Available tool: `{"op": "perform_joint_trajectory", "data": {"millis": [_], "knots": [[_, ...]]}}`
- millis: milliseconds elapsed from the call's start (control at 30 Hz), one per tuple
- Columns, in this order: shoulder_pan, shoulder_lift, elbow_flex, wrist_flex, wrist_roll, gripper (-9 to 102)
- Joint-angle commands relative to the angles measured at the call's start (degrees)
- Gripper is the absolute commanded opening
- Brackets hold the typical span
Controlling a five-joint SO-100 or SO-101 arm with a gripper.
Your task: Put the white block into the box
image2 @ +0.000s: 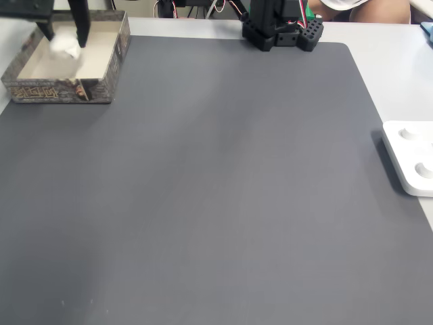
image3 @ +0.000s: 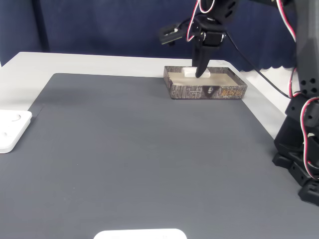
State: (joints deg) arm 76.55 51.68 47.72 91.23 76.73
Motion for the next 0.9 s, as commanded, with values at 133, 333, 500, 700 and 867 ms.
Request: {"op": "perform_joint_trajectory", "data": {"millis": [133,333,500,700,867], "knots": [[2.1,0.0,-3.8,1.5,1.8,-2],[4.0,-1.3,-4.6,1.8,3.5,-2],[5.0,-2.3,-4.9,1.7,3.8,-2],[5.7,-2.9,-5.8,1.4,3.6,-2],[5.6,-3.0,-5.8,1.2,1.8,0]]}}
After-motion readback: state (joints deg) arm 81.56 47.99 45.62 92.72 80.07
